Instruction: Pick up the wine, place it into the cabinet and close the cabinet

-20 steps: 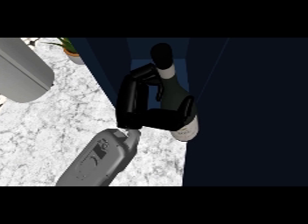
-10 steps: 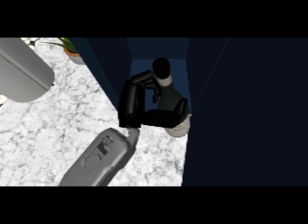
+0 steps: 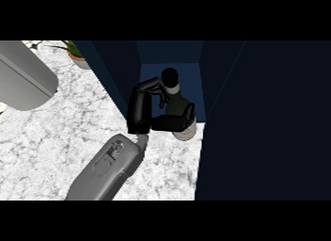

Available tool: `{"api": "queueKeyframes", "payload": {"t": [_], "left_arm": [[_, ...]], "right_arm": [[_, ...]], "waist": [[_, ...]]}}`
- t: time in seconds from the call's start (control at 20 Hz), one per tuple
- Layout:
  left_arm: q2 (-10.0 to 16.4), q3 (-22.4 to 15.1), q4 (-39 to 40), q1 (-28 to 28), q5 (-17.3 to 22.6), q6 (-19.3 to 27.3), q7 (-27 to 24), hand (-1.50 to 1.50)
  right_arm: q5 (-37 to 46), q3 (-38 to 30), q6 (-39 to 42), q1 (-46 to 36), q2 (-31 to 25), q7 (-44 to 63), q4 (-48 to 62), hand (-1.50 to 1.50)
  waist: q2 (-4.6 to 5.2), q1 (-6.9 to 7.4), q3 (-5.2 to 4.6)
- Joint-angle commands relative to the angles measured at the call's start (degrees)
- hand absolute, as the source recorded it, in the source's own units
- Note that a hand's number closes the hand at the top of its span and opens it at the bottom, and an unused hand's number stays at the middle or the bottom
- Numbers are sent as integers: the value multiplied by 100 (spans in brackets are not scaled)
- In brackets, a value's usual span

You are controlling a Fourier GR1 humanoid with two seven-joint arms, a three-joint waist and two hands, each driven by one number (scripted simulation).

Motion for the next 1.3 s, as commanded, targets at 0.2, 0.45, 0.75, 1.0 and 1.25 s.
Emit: {"api": "queueKeyframes", "payload": {"t": [0.2, 0.45, 0.75, 1.0, 1.25], "left_arm": [[-2, 554, 228, -100, -26, -242, -66, 150], [62, 817, 1015, -692, 234, -621, -119, 150], [-5, 1184, 1976, -1301, 577, -911, -378, 150], [-5, 1346, 2779, -1887, 333, -801, -392, 150], [20, 1529, 3555, -2239, 646, -1029, -871, 150]], "right_arm": [[217, 459, -77, 189, 191, 124, -513, -150], [-273, -37, -40, -160, 14, 365, -512, -150], [-487, -153, 57, 189, 54, 36, -519, -150], [-147, 167, 111, 274, 157, -214, -212, -150], [-556, -38, 120, 94, 102, 205, -416, -150]], "waist": [[-8, 45, -1], [0, 21, -1], [16, -42, 1], [20, -44, 1], [43, -115, -1]]}}
